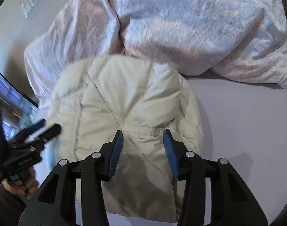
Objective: Fold large clothes
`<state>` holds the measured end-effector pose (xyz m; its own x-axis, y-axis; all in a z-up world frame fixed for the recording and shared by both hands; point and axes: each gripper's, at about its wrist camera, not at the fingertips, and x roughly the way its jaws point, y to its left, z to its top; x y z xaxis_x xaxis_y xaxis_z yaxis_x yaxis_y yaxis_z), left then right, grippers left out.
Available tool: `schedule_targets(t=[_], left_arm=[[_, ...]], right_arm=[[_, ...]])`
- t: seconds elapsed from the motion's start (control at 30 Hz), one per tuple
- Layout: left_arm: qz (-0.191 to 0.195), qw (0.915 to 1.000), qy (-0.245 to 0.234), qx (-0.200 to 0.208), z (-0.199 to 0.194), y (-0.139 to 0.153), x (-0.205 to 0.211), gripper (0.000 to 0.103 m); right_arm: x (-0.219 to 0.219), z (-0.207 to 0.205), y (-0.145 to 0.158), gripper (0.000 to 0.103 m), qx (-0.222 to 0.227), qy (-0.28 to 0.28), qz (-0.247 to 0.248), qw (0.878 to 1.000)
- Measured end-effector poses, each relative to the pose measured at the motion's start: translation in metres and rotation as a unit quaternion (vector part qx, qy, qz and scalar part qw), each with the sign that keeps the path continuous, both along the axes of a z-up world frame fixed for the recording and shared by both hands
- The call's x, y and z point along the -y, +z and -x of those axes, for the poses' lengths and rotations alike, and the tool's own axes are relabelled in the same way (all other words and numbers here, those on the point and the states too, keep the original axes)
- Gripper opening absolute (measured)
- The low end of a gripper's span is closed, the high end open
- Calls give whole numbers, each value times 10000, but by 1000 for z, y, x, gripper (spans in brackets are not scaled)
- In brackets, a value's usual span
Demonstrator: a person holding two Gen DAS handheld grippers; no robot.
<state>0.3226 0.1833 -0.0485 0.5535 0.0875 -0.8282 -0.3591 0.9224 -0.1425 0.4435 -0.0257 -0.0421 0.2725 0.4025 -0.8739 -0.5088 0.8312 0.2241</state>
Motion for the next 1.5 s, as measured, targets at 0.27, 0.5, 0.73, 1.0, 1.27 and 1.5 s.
schedule_targets(t=[0.27, 0.5, 0.73, 1.0, 1.27, 1.5], left_arm=[[-67, 9995, 2, -293, -9, -14, 9, 101], [-63, 9997, 159, -180, 10, -2, 11, 100], [-268, 9994, 215, 26, 52, 21, 19, 100], [-138, 9994, 256, 195, 101, 40, 35, 100], [-80, 9993, 327, 186, 144, 47, 48, 101], [-99, 9995, 240, 173, 164, 47, 59, 101]], right_arm=[[4, -15, -43, 45, -533, -181, 77, 9984], [13, -3, -22, 67, -255, -333, 174, 9990], [28, 37, 18, 83, 313, -179, 308, 9989], [23, 98, 26, 94, 547, 207, 695, 9959], [37, 131, 30, 95, 518, 27, 780, 9956], [46, 152, 37, 95, 590, -122, 693, 9958]])
